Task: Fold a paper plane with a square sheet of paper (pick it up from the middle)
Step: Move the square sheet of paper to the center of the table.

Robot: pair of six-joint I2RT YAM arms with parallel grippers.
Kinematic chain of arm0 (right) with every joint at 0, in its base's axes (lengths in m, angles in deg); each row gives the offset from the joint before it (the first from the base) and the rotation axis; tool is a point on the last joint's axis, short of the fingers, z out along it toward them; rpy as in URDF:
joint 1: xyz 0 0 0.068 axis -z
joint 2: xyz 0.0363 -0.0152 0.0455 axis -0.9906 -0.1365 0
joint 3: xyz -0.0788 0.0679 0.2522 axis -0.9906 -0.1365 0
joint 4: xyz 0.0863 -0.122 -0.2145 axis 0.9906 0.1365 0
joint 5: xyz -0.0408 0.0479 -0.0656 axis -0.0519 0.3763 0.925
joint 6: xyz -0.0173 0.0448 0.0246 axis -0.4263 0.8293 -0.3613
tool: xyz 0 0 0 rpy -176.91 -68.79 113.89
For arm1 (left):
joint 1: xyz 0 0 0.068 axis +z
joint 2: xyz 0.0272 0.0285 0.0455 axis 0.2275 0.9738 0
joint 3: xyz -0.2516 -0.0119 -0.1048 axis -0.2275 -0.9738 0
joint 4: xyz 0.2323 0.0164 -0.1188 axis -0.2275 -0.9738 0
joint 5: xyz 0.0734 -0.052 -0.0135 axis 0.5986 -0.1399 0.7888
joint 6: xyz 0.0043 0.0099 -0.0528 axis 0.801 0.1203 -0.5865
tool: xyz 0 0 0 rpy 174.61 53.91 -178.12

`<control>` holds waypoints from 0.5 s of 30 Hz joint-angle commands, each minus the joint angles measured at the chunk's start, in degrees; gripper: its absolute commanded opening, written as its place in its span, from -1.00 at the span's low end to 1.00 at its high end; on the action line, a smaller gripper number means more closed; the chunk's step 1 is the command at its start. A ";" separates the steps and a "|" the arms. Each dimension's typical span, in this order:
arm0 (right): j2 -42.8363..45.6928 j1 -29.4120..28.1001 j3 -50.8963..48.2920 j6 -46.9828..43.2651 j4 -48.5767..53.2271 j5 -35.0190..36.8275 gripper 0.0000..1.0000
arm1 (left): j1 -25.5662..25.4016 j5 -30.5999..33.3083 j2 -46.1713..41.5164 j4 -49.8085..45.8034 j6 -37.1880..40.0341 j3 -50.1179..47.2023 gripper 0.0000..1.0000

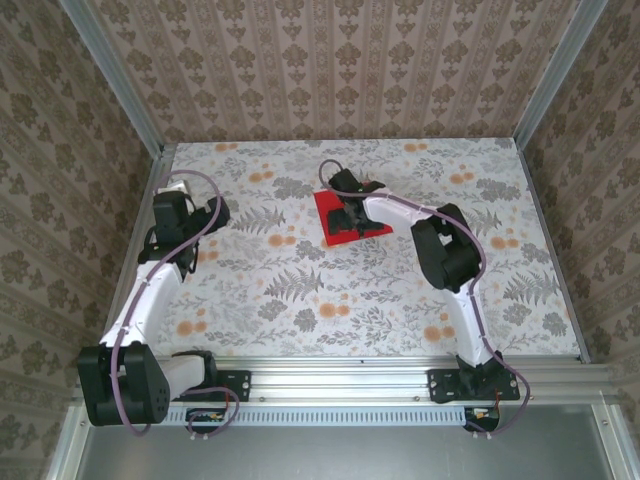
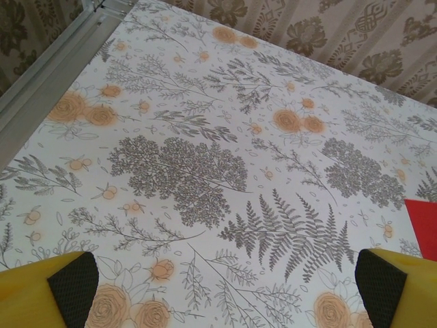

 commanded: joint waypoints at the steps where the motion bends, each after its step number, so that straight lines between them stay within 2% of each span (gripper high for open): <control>1: 4.37 -2.37 -9.82 3.97 5.36 -1.23 1.00 | -0.09 -3.40 -0.92 0.48 -1.66 -0.26 1.00; 6: 11.83 -5.56 -19.06 6.83 6.20 -0.99 1.00 | -0.22 -5.31 -0.69 1.34 -3.29 -1.05 1.00; 12: 16.75 -5.64 -15.57 9.15 9.73 4.65 1.00 | -0.56 -5.33 1.30 -3.66 -5.62 0.61 1.00; 15: 15.46 -4.96 -12.14 8.11 9.79 4.95 1.00 | -1.24 -5.85 2.59 -4.20 -5.90 0.66 1.00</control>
